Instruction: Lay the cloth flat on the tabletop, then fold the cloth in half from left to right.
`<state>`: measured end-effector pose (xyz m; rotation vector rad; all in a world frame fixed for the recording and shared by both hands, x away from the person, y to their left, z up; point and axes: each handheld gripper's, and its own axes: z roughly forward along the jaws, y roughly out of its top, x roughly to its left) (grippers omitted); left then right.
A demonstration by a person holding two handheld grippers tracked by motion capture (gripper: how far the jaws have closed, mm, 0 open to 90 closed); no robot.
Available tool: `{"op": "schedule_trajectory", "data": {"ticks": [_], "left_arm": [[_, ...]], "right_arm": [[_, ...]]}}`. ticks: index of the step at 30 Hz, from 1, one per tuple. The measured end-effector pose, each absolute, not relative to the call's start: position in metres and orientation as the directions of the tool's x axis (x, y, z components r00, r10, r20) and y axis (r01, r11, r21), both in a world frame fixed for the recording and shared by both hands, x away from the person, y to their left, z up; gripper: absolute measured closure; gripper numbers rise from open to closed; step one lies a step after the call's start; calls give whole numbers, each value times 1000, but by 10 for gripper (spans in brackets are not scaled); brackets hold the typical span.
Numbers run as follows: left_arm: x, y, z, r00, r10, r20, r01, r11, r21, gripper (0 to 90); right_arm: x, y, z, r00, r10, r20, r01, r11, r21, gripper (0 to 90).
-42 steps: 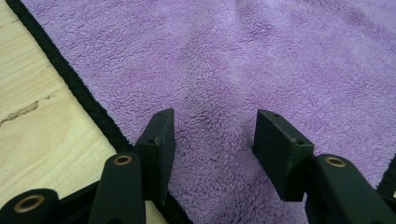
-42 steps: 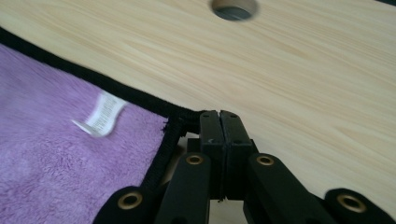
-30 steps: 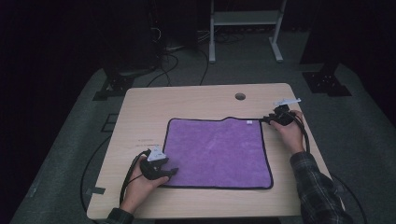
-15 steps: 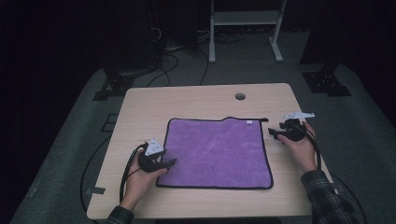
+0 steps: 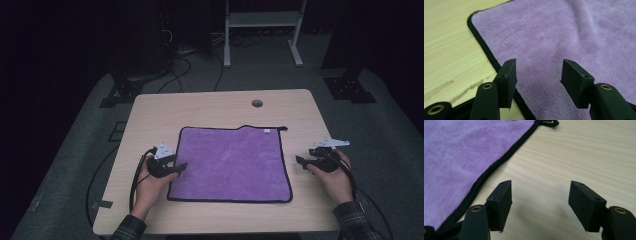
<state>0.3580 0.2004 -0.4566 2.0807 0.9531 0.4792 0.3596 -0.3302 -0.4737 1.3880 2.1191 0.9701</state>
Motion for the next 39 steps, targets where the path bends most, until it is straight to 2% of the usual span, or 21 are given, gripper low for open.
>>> {"op": "schedule_trajectory", "data": {"ticks": [11,20,29,32,36,37,39], "left_arm": [[375,204,-461,625,781,-10,486,-379,788,454],[387,206,-463,597,802,-5,508,-373,776,453],[393,207,-474,578,816,-2,548,-386,743,485],[391,206,-476,581,814,-10,549,-383,743,514],[389,207,-478,558,830,-24,549,-348,760,632],[389,208,-478,553,833,-31,553,-338,762,632],[389,209,-478,540,839,-59,568,-312,761,735]], "right_arm": [[345,-333,-484,-419,908,-3,607,283,742,270],[345,-334,-486,-425,905,18,608,271,746,228],[345,-334,-486,-432,902,17,607,277,745,219],[345,-334,-486,-432,902,17,607,277,745,218],[345,-334,-486,-432,902,18,608,276,745,218],[345,-334,-486,-432,902,18,608,276,745,218],[345,-334,-486,-432,901,18,607,277,745,218]]}}
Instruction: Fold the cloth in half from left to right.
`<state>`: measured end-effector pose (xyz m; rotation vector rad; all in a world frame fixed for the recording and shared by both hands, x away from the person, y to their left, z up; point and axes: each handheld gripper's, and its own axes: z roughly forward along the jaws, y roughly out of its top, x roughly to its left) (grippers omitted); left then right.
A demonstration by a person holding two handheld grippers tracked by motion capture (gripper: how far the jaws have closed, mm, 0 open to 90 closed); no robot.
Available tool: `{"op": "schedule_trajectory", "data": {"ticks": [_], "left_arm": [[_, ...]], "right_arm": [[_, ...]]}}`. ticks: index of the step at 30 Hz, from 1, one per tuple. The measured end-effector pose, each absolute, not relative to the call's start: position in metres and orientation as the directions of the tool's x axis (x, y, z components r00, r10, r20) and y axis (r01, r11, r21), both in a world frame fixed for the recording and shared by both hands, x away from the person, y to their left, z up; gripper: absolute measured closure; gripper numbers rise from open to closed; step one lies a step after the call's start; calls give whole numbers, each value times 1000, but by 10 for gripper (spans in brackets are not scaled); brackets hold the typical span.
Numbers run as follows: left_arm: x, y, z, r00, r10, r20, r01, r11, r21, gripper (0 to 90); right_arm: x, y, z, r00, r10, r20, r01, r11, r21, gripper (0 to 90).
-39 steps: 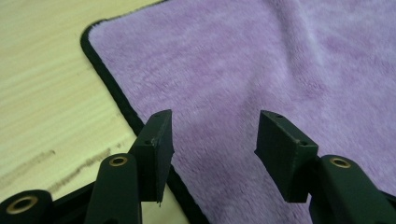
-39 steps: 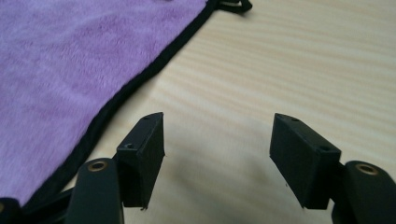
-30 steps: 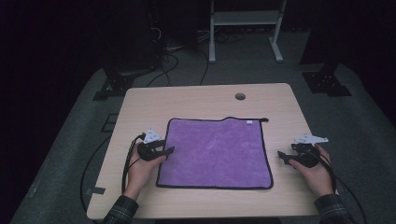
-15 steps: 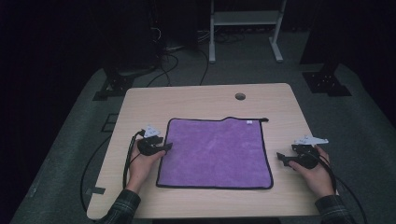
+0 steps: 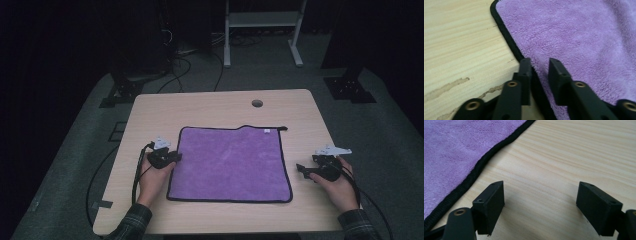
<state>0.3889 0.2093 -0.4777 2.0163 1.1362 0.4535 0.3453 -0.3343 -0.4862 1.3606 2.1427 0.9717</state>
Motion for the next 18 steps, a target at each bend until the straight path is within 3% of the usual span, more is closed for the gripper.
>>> {"op": "schedule_trajectory", "data": {"ticks": [6,18], "left_arm": [[389,207,-477,532,843,-84,587,-295,754,846],[386,228,-469,505,850,-151,614,-232,754,855]], "right_arm": [[345,-334,-486,-435,900,18,606,279,745,218],[346,-335,-486,-446,895,16,602,288,745,218]]}}
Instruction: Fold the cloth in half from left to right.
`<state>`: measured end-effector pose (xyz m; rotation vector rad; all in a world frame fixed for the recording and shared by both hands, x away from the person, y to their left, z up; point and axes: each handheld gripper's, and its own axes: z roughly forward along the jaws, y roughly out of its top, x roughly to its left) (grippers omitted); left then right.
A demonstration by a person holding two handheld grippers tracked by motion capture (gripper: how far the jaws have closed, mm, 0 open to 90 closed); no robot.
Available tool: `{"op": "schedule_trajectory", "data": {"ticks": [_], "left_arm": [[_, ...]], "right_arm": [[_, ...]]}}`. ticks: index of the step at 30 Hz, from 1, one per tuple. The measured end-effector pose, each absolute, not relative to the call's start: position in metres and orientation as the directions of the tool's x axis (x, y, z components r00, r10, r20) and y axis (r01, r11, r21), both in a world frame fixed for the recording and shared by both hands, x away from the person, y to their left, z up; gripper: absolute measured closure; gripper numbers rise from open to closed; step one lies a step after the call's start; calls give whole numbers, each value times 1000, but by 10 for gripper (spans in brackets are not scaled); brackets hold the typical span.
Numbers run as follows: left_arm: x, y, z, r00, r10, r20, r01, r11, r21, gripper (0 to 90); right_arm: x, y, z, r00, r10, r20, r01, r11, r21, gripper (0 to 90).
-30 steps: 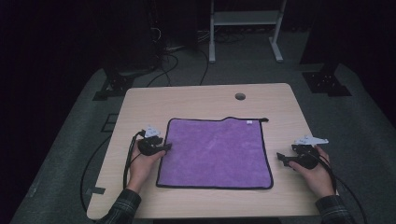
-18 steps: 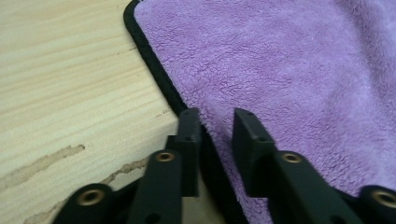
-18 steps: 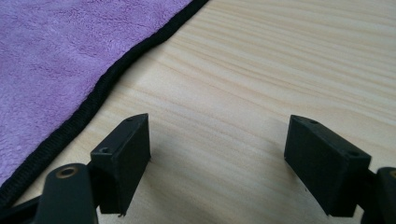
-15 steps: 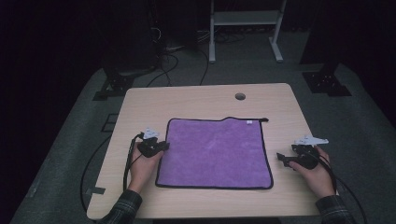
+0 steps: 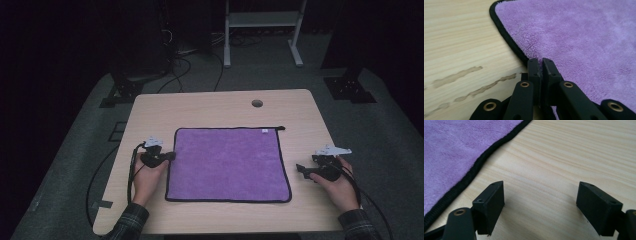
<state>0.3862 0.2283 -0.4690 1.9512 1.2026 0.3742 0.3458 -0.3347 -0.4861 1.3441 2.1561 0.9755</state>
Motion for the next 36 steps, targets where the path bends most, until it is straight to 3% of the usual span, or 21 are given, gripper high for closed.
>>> {"op": "schedule_trajectory", "data": {"ticks": [11,15,36], "left_arm": [[381,258,-457,426,896,-129,617,-182,766,857],[377,268,-453,414,895,-167,613,-139,778,857],[388,214,-431,644,736,-207,489,-189,852,851]], "right_arm": [[346,-334,-486,-452,892,15,603,293,742,198],[346,-334,-486,-456,890,15,602,296,742,183],[347,-334,-486,-456,890,13,605,299,738,158]]}}
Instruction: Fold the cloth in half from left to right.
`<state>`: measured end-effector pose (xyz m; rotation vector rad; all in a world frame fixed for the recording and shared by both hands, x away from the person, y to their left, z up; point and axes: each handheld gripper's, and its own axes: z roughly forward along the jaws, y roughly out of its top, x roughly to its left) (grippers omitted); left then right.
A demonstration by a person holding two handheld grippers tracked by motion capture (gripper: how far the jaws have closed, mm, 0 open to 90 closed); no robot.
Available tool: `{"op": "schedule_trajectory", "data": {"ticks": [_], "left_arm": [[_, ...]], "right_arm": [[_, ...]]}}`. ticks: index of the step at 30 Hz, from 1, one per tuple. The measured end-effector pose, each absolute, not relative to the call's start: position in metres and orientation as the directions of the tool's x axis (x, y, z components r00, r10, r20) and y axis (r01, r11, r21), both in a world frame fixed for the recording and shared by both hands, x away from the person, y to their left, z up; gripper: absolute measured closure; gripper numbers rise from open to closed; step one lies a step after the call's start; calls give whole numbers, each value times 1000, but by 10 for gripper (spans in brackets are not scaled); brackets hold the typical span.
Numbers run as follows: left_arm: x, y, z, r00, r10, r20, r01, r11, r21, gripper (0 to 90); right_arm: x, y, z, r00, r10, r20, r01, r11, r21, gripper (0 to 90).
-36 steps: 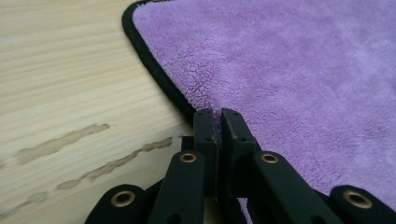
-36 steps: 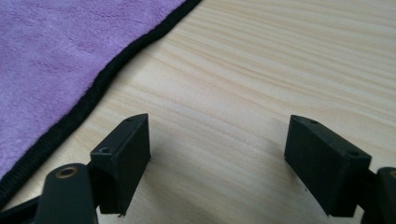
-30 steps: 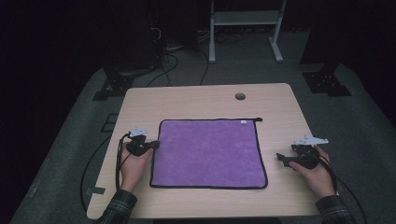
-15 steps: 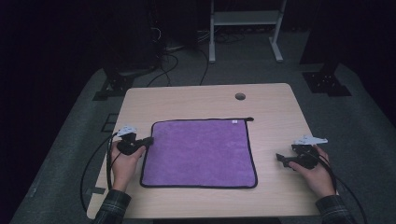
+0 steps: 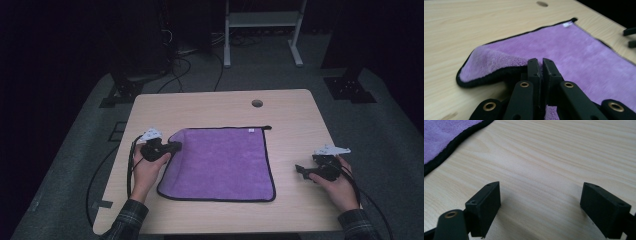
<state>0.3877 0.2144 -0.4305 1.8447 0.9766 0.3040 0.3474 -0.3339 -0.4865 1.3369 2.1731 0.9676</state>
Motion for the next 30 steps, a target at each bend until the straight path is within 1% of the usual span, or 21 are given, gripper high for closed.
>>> {"op": "schedule_trajectory", "data": {"ticks": [8,22,30], "left_arm": [[394,190,-425,685,693,-226,479,-195,856,852],[406,139,-423,764,607,-217,453,-265,851,851],[414,110,-426,784,574,-236,457,-277,845,852]], "right_arm": [[348,-334,-487,-453,891,16,610,297,735,142],[348,-334,-487,-453,891,16,610,297,735,142],[348,-334,-487,-454,891,16,610,297,735,142]]}}
